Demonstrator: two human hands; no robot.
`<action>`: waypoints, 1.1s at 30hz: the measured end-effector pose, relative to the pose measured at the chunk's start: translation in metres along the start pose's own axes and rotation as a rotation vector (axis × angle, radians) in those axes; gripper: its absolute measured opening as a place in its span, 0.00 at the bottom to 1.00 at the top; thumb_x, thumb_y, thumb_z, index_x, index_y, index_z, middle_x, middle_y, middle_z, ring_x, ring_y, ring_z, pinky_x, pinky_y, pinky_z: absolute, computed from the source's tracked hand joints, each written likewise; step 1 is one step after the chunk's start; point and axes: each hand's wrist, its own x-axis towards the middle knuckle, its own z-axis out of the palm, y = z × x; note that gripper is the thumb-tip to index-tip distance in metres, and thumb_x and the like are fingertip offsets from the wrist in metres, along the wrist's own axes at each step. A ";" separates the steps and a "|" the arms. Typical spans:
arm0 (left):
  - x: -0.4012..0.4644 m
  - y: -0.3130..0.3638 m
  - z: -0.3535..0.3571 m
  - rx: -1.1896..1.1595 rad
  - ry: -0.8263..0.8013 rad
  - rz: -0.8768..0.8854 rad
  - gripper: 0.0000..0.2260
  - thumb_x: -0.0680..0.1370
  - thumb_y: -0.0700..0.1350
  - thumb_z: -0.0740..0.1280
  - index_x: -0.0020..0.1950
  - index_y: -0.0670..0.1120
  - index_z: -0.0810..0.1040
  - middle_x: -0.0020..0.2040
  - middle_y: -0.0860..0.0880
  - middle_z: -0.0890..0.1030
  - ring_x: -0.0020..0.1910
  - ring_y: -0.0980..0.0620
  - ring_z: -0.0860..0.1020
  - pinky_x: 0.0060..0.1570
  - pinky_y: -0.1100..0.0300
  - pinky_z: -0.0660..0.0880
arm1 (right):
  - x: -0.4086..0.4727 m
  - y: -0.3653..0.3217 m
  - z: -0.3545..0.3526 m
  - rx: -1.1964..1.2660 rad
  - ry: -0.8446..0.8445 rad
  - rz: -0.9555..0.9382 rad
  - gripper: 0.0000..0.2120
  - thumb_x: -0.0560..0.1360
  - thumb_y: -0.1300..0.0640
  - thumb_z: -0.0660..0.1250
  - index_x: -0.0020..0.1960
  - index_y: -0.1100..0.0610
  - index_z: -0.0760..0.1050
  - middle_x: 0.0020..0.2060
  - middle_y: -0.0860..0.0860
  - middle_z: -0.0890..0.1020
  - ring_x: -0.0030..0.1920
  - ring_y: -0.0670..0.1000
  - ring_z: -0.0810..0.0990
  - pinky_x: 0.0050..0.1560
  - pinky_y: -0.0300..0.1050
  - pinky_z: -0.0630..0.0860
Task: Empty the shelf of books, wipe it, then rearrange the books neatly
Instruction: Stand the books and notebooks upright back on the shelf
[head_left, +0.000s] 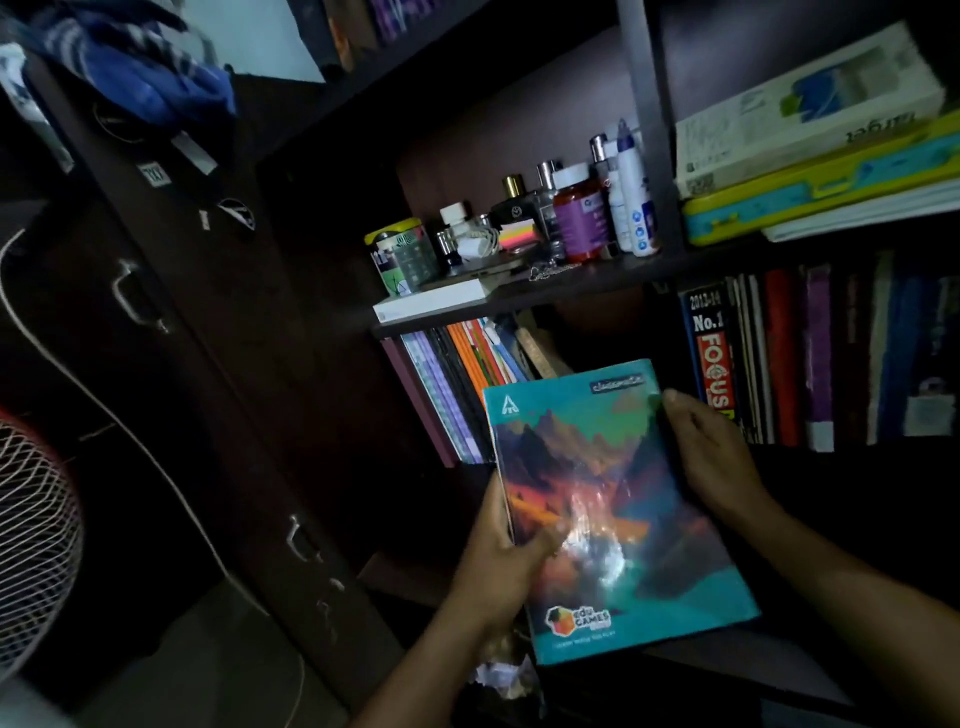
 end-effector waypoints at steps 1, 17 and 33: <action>-0.002 -0.001 -0.006 0.018 0.081 0.069 0.28 0.76 0.38 0.73 0.72 0.55 0.70 0.59 0.46 0.83 0.59 0.42 0.82 0.58 0.47 0.80 | 0.001 0.000 0.001 -0.031 -0.009 -0.001 0.18 0.83 0.47 0.57 0.43 0.58 0.76 0.35 0.47 0.81 0.36 0.41 0.77 0.42 0.44 0.74; 0.008 -0.051 -0.039 0.333 0.790 -0.028 0.22 0.72 0.43 0.78 0.65 0.44 0.80 0.46 0.48 0.84 0.51 0.48 0.82 0.52 0.62 0.70 | 0.043 0.008 0.092 -0.766 -0.260 0.133 0.46 0.71 0.31 0.68 0.80 0.49 0.52 0.72 0.59 0.69 0.69 0.63 0.70 0.65 0.57 0.71; 0.017 -0.056 -0.058 0.284 0.504 0.043 0.08 0.76 0.46 0.76 0.53 0.48 0.84 0.47 0.55 0.87 0.50 0.57 0.84 0.51 0.62 0.79 | 0.048 0.028 0.077 -0.200 -0.022 0.168 0.36 0.75 0.65 0.71 0.77 0.49 0.61 0.63 0.54 0.79 0.60 0.56 0.79 0.59 0.51 0.77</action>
